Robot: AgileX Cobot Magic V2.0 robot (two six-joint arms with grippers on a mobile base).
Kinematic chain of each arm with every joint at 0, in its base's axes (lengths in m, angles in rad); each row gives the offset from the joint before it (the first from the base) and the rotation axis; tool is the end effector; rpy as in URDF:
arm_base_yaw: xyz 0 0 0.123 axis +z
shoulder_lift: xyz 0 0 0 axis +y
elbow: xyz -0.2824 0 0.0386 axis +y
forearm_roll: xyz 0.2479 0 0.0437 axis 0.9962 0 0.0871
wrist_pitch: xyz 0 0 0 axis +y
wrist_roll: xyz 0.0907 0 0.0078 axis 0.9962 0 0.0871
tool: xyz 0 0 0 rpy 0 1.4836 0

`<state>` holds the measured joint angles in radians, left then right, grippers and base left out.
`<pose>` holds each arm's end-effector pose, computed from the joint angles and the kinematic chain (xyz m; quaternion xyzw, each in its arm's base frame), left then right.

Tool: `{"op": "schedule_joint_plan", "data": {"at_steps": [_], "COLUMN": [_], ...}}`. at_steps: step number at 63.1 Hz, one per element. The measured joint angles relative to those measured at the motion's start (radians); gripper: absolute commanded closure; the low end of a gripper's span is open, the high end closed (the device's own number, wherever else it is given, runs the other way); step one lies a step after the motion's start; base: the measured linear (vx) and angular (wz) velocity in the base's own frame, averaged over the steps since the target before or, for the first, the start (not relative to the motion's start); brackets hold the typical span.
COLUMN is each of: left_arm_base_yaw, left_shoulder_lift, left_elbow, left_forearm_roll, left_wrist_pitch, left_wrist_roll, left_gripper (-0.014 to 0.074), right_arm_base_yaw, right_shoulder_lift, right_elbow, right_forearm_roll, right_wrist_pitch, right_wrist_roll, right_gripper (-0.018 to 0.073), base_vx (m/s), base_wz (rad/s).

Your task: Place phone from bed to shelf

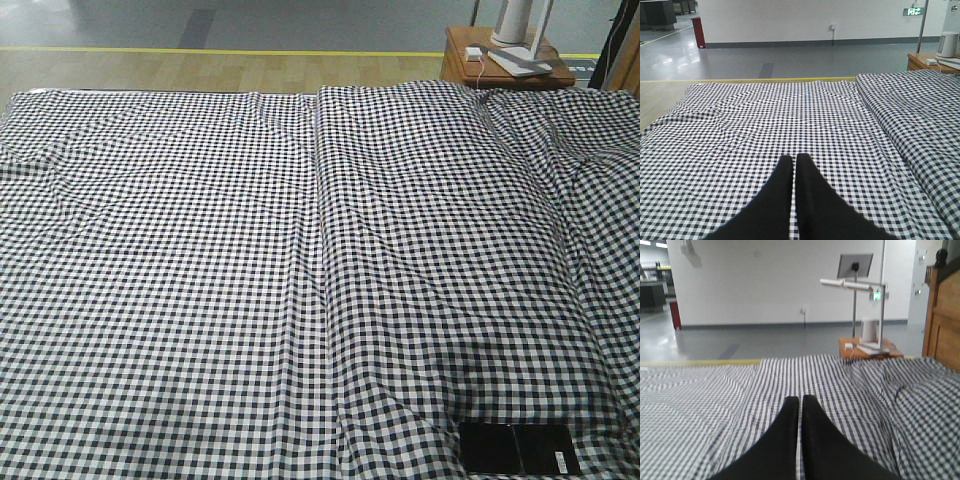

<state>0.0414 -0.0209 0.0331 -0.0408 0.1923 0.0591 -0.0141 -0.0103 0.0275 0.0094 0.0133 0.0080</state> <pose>0.0556 0.0016 0.1856 -0.0058 0.7473 0.0172 0.6643 0.0567 -0.0008 0.2031 0.0108 0.6867 0.0012 0.7269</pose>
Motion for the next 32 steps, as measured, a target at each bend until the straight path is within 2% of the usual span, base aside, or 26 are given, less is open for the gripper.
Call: {"op": "schedule_joint_plan", "data": {"at_steps": [17, 25, 32], "left_arm_base_yaw": [0.000, 0.000, 0.000], "left_shoulder_lift": [0.000, 0.000, 0.000], "left_elbow": [0.000, 0.000, 0.000], "left_forearm_roll": [0.000, 0.000, 0.000], "left_wrist_pitch": [0.000, 0.000, 0.000], "left_wrist_roll": [0.000, 0.000, 0.000], "left_gripper": [0.0595, 0.0595, 0.0595], "right_arm_base_yaw": [0.000, 0.000, 0.000], "right_shoulder_lift": [0.000, 0.000, 0.008], "right_elbow": [0.000, -0.067, -0.192], "right_forearm_roll": [0.001, 0.004, 0.005], "right_wrist_pitch": [-0.322, -0.340, -0.337], "right_wrist_roll": [0.000, 0.000, 0.000], "right_gripper": [0.0561, 0.0561, 0.0561], "base_vx": [0.00, 0.00, 0.00], "base_wz": [0.00, 0.00, 0.00]}}
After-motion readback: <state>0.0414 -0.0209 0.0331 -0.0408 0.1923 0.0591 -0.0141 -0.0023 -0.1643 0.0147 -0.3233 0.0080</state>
